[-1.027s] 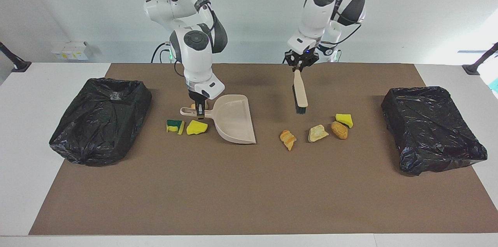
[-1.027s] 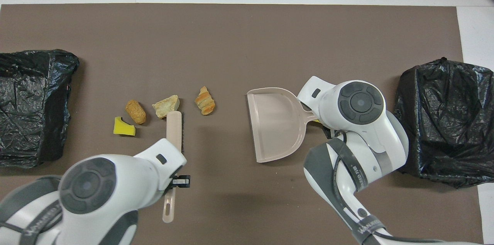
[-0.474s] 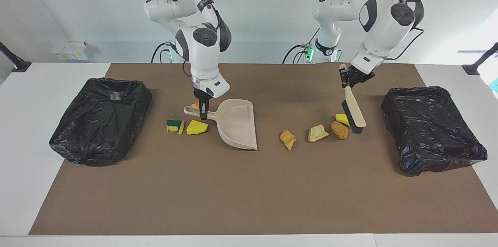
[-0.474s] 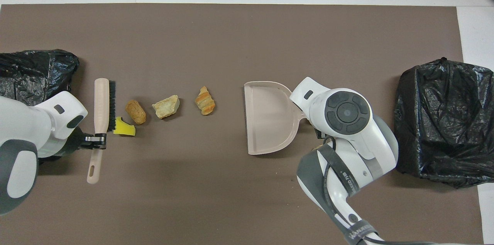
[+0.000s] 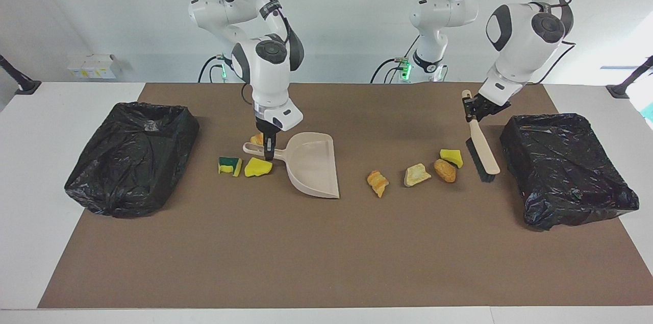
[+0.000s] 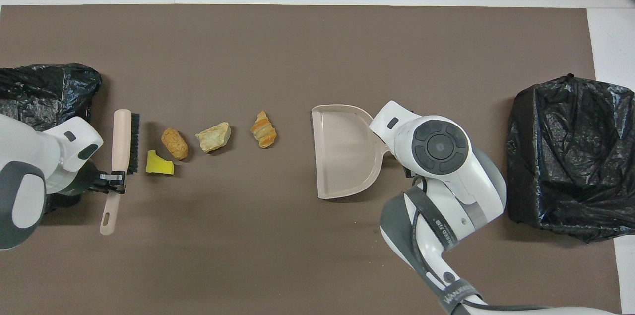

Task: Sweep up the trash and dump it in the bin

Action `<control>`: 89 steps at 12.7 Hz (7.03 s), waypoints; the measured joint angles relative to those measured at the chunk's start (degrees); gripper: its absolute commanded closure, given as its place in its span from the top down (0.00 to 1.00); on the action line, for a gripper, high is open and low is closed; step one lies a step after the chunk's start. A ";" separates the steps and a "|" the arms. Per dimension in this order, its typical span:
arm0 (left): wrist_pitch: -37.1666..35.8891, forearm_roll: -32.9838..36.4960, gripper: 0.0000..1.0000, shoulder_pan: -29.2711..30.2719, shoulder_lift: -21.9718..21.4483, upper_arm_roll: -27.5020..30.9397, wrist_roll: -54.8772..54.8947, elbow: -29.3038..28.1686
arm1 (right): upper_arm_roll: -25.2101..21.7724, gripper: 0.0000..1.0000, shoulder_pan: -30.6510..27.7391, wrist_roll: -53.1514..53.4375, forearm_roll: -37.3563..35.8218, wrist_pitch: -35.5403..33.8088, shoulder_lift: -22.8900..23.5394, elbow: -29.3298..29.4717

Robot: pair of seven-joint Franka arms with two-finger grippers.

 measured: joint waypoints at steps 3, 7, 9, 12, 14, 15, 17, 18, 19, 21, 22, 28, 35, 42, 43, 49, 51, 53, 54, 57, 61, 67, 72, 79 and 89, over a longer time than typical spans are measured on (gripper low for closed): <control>4.28 -0.01 0.00 -1.88 0.28 -0.78 -2.12 -4.06 | 0.00 0.00 0.00 0.00 0.00 0.01 0.06 0.00; 8.23 -1.59 0.00 -10.35 0.35 -1.17 -9.38 -4.81 | 0.00 0.00 0.03 0.00 0.00 0.01 0.10 0.00; 12.21 -4.05 0.00 -16.11 1.28 -1.41 -14.29 -5.13 | -0.01 0.00 0.30 0.51 0.00 0.01 0.33 -0.01; 16.08 -8.50 0.00 -22.94 2.30 -1.50 -16.75 -5.13 | -0.02 0.00 1.80 4.39 -0.03 0.01 1.55 -0.11; 16.75 -10.95 0.00 -26.44 2.29 -1.46 -17.24 -4.91 | -0.02 0.00 3.25 7.80 -0.12 0.18 2.74 -0.12; 16.97 -11.80 0.00 -28.23 2.28 -1.48 -17.24 -4.75 | -0.01 0.00 3.78 8.61 -0.13 0.54 3.04 -0.07; 17.18 -12.84 0.00 -31.65 2.27 -1.52 -17.28 -4.34 | 0.00 0.00 4.11 8.82 -0.13 0.59 3.06 -0.02; 17.21 -13.22 0.00 -33.01 2.26 -1.52 -17.28 -3.99 | -0.01 0.00 4.11 8.82 -0.13 0.60 3.06 -0.02; 17.23 -13.30 0.00 -34.12 2.26 -1.52 -17.28 -3.53 | -0.01 0.00 4.11 8.82 -0.13 0.60 3.06 -0.02; 17.23 -13.34 0.00 -35.91 2.20 -1.50 -17.28 -2.04 | -0.01 0.00 4.11 8.82 -0.13 0.60 3.06 -0.02; 17.22 -13.39 0.00 -36.38 2.04 -1.54 -17.28 -1.02 | -0.01 0.00 4.11 8.82 -0.13 0.60 3.06 -0.02; 11.69 -13.67 0.00 -29.64 -2.91 0.30 -18.85 2.08 | -0.01 0.00 4.10 8.82 -0.13 0.60 3.08 -0.02; 8.66 -13.64 0.00 -26.27 -2.02 -0.44 -14.91 -6.22 | -0.02 0.00 4.10 8.82 -0.13 0.60 3.09 -0.02; 16.90 -13.65 0.00 -39.22 0.70 -1.26 -15.54 -6.20 | -0.02 0.00 4.09 8.82 -0.13 0.60 3.10 -0.02; 16.91 -13.65 0.00 -40.05 0.69 -1.32 -15.53 -5.90 | -0.02 0.00 4.08 8.82 -0.13 0.60 3.10 -0.02; 14.70 -13.66 0.00 -39.05 0.54 -0.02 -16.24 -1.97 | -0.01 0.00 4.01 8.87 -0.13 0.60 3.16 -0.03; 8.92 -13.14 0.00 -35.33 -0.38 0.31 -16.23 2.00 | -0.01 0.00 3.92 8.91 -0.05 0.60 3.16 -0.03; -0.12 -9.18 0.00 -31.27 -1.70 0.50 -16.16 7.32 | -0.01 0.00 3.27 8.93 0.00 0.60 3.16 0.01; -3.40 -7.38 0.00 -29.57 -2.19 0.61 -16.16 9.48 | -0.03 0.00 2.81 8.94 0.03 0.60 3.16 0.12; -9.14 -5.02 0.00 -26.21 -2.65 0.72 -17.63 11.41 | -0.09 0.00 1.22 8.39 1.36 -1.50 3.08 2.23; -8.69 -4.97 0.00 -30.79 -6.06 -0.78 -28.00 5.17 | -0.14 0.00 -1.66 1.00 3.36 -10.11 2.10 9.66; 12.26 -4.97 0.00 -48.38 -0.91 -1.69 -48.31 -3.83 | -0.56 0.00 -11.71 -17.24 7.81 -16.85 0.12 15.32; 15.02 -4.98 0.00 -51.42 2.85 -1.51 -49.74 -4.17 | -0.86 0.00 -21.14 -30.24 7.86 -17.62 -0.63 16.05; 17.62 -4.98 1.00 -51.22 2.86 -0.95 -49.75 -6.34 | -1.54 0.00 -36.23 -40.98 5.40 -17.23 -1.54 16.81; 14.53 -2.08 1.00 -31.19 1.69 0.67 -37.95 -1.28 | -1.86 0.00 -41.70 -32.28 -25.28 -12.36 -12.00 7.39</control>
